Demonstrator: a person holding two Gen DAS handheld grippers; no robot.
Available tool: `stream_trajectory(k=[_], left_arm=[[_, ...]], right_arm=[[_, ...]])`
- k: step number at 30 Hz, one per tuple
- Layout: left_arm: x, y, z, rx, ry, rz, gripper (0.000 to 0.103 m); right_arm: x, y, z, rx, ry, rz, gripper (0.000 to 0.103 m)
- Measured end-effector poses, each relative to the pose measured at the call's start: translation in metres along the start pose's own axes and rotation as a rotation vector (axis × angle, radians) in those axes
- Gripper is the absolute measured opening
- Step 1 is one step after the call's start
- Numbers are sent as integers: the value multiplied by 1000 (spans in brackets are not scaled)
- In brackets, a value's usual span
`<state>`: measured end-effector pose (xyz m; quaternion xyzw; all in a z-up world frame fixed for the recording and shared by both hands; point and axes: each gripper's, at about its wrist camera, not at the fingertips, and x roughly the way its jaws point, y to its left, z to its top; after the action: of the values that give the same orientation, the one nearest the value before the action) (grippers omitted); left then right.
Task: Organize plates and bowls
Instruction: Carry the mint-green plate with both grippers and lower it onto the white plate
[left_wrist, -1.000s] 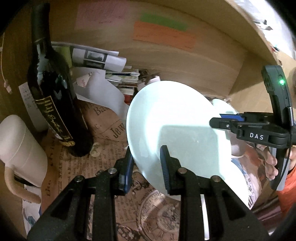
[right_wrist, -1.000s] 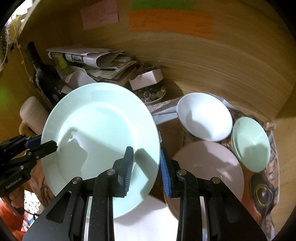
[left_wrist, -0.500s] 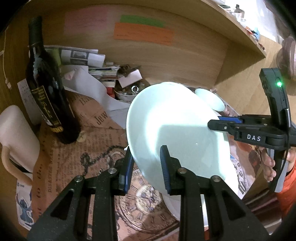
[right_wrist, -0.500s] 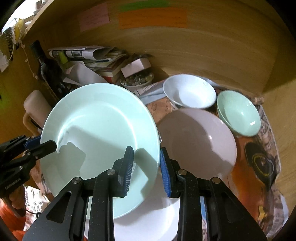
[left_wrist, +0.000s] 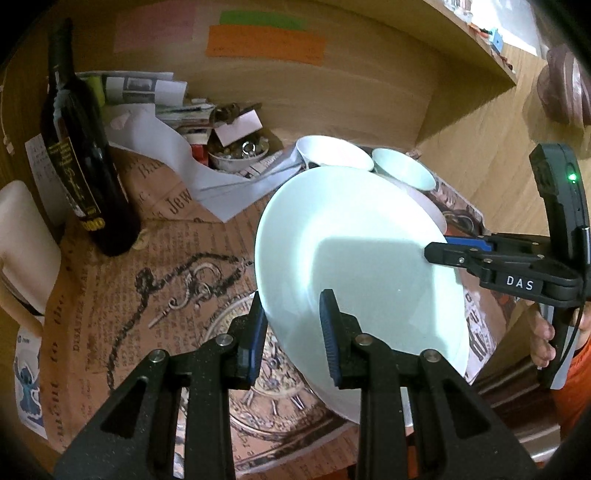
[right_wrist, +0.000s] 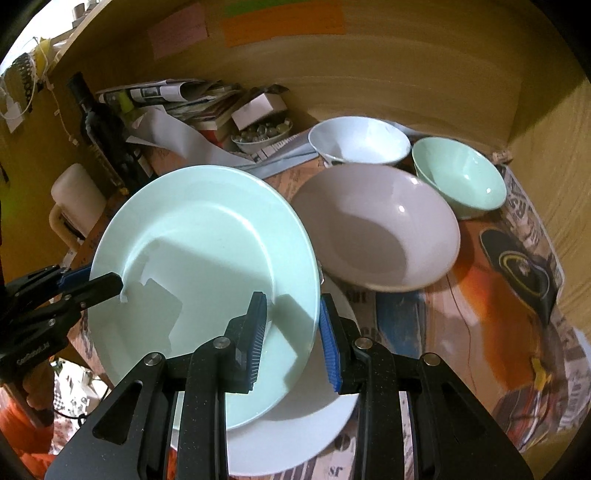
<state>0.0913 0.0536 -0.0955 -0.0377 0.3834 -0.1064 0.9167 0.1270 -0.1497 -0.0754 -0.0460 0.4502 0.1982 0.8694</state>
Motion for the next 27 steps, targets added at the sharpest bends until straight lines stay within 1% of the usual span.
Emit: stream_trajectory(k=[7, 16, 21, 27], left_arm=[[2, -6, -9, 14, 21, -7, 28], [15, -17, -18, 28, 64, -17, 28], [25, -22, -21, 44, 85, -12, 28], [30, -27, -20, 74, 80, 11, 28]], right_arm=[[-1, -7, -16, 24, 6, -6, 26], [3, -16, -35, 48, 31, -24, 26], [6, -20, -39, 64, 41, -28, 26], [5, -21, -40, 65, 40, -28, 26]])
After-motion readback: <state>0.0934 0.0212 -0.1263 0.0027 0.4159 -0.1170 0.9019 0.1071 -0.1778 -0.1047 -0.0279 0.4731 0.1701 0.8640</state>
